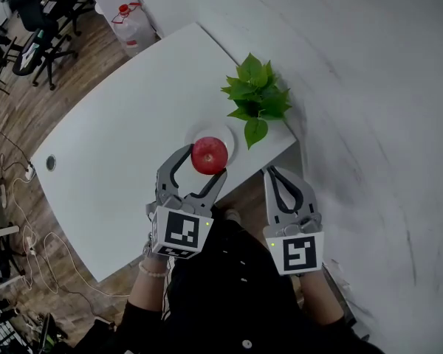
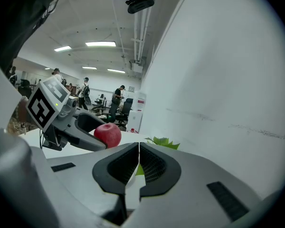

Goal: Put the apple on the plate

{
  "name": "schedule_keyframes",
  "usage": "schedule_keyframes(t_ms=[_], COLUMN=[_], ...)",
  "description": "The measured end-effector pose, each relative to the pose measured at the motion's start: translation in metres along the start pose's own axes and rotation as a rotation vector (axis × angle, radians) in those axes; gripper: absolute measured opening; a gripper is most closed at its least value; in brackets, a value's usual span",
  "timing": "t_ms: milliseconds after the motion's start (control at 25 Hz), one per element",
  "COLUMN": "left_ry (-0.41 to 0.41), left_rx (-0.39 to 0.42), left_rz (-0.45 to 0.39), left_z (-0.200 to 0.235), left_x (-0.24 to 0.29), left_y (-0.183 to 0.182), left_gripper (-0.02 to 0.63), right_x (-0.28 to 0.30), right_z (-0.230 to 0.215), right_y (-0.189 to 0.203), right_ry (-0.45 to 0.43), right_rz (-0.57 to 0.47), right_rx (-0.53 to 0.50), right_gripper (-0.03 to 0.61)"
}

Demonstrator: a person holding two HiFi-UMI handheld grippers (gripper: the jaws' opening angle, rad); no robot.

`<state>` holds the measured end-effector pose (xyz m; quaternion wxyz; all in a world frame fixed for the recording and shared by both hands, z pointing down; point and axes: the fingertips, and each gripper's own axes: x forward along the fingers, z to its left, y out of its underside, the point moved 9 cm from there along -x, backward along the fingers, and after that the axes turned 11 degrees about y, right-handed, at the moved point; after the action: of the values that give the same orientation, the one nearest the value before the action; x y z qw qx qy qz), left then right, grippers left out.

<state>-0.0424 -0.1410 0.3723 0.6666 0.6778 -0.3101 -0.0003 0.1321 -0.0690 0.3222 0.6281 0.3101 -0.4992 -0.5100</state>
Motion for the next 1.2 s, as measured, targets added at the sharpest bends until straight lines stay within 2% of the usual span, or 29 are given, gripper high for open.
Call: schedule_keyframes(t_ms=[160, 440, 760, 1040, 1200], left_ry=[0.013, 0.039, 0.064, 0.09, 0.104], left_rx=[0.019, -0.011, -0.008, 0.04, 0.009], left_rz=[0.019, 0.051, 0.091, 0.145, 0.157], left_z=[0.002, 0.006, 0.013, 0.019, 0.022], left_x=[0.01, 0.026, 0.045, 0.068, 0.079], left_y=[0.007, 0.032, 0.054, 0.073, 0.084], left_gripper=[0.334, 0.334, 0.334, 0.334, 0.334], right_x=[-0.002, -0.002, -0.001, 0.001, 0.002], right_z=[-0.001, 0.0, 0.002, 0.002, 0.002], right_y=[0.003, 0.01, 0.017, 0.024, 0.029], right_ry=[0.013, 0.022, 0.034, 0.044, 0.045], right_rz=[0.017, 0.061, 0.104, 0.14, 0.165], right_rx=[-0.005, -0.012, -0.002, 0.006, 0.002], right_gripper=[0.043, 0.043, 0.043, 0.043, 0.043])
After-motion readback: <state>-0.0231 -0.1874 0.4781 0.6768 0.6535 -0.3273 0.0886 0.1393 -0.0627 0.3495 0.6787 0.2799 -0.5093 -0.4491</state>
